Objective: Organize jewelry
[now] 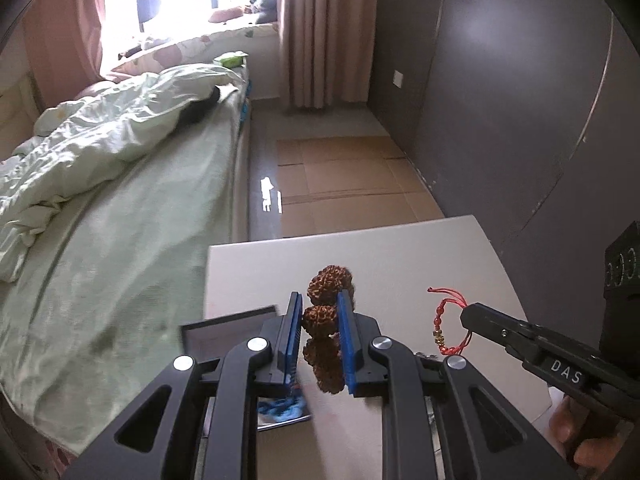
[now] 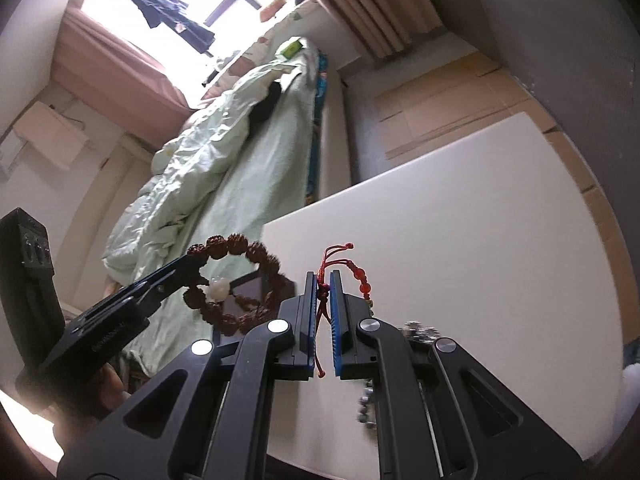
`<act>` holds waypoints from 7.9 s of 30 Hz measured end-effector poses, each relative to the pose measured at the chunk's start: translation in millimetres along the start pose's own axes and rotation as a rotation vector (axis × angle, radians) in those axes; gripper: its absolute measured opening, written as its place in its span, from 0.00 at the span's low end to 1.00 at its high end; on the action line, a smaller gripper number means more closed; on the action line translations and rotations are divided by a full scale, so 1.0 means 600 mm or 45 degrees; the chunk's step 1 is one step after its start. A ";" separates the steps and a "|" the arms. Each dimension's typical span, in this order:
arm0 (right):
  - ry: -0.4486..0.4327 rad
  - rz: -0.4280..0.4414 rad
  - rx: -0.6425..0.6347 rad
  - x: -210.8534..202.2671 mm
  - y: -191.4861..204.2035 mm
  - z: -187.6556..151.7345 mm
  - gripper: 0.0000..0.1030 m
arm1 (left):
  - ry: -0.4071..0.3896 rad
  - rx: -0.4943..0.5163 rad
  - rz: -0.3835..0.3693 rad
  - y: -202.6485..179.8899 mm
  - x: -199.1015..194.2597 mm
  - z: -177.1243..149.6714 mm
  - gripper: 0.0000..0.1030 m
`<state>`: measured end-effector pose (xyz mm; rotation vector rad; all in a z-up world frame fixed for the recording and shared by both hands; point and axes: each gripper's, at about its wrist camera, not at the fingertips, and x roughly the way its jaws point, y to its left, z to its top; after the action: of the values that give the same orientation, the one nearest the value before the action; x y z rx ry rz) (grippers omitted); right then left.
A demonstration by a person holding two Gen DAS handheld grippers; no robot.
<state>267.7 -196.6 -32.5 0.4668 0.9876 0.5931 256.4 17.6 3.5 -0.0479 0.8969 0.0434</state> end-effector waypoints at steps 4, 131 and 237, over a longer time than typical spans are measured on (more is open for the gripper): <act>-0.005 0.067 -0.015 0.008 0.028 -0.001 0.07 | -0.007 -0.025 0.031 0.036 -0.021 -0.003 0.15; 0.263 -0.492 -0.585 0.044 0.004 -0.250 0.77 | 0.077 -0.239 -0.464 -0.003 0.008 -0.192 0.06; 0.097 -0.040 -0.479 0.137 0.153 -0.042 0.90 | -0.164 -0.610 -0.170 0.274 -0.019 -0.157 0.91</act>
<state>257.1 -71.4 -40.2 0.0955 0.9273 0.7533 166.2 175.8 -50.5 -0.5450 0.7368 0.1349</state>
